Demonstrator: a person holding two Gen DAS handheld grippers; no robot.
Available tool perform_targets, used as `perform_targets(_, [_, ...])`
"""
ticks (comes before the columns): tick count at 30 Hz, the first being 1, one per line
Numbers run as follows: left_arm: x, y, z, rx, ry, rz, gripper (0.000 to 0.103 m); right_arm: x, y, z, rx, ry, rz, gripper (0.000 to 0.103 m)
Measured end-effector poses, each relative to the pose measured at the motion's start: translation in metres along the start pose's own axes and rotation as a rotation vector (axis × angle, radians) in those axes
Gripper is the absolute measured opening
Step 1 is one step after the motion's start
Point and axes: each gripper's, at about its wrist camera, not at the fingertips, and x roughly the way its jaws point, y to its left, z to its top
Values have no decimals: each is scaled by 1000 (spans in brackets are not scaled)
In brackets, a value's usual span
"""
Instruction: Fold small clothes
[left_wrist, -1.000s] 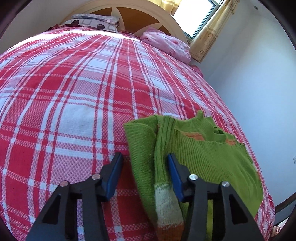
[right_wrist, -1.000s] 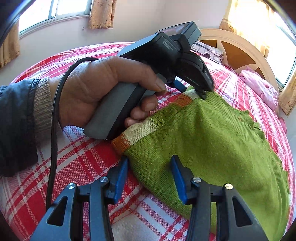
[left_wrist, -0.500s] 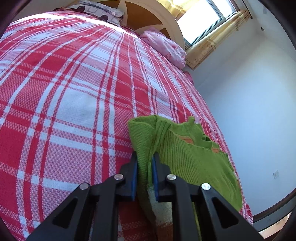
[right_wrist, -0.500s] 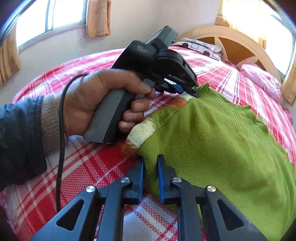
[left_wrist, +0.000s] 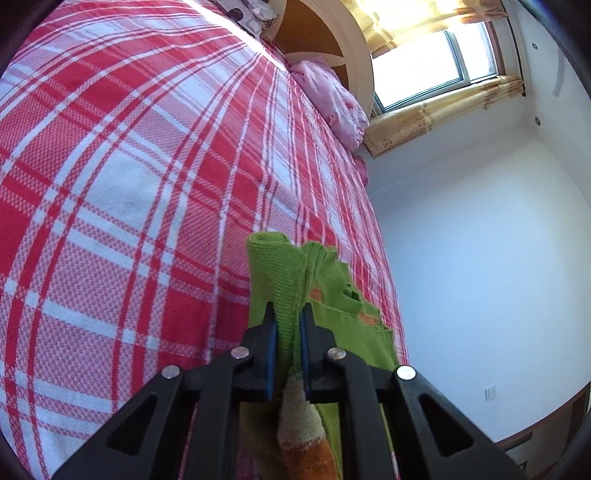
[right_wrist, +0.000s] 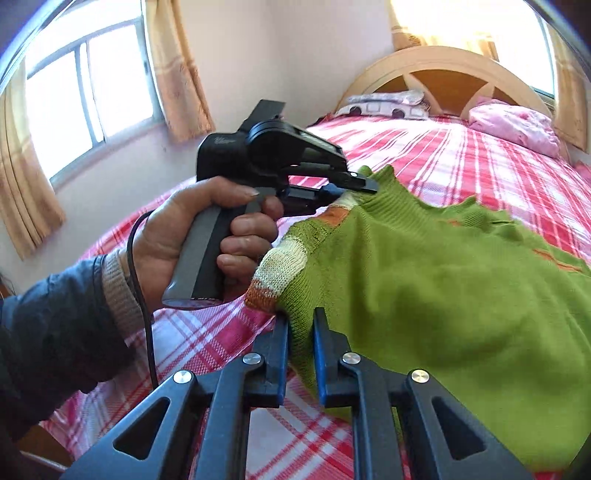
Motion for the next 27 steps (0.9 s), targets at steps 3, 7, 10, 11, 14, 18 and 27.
perform_targets(3, [1, -25, -2, 28, -10, -25, 11, -16, -10, 0, 22, -29, -2, 11])
perform_targets(7, [4, -52, -3, 52, -18, -55, 11, -38, -26, -1, 46, -63, -7, 11])
perform_targets(10, [12, -77, -1, 91, -19, -62, 11, -55, -39, -2, 68, -86, -8, 11])
perform_targets(11, [16, -85, -1, 101, -18, -63, 11, -61, -43, -3, 79, -93, -7, 11])
perform_targets(14, [27, -101, -3, 110, -12, -71, 11, -78, -59, -6, 116, -112, -5, 11])
perform_targets(18, [45, -122, -8, 115, 3, -68, 11, -96, -79, -14, 153, -122, -13, 11])
perform_targets(27, [85, -167, -26, 153, 47, -79, 11, -133, -122, -31, 223, -135, -27, 11])
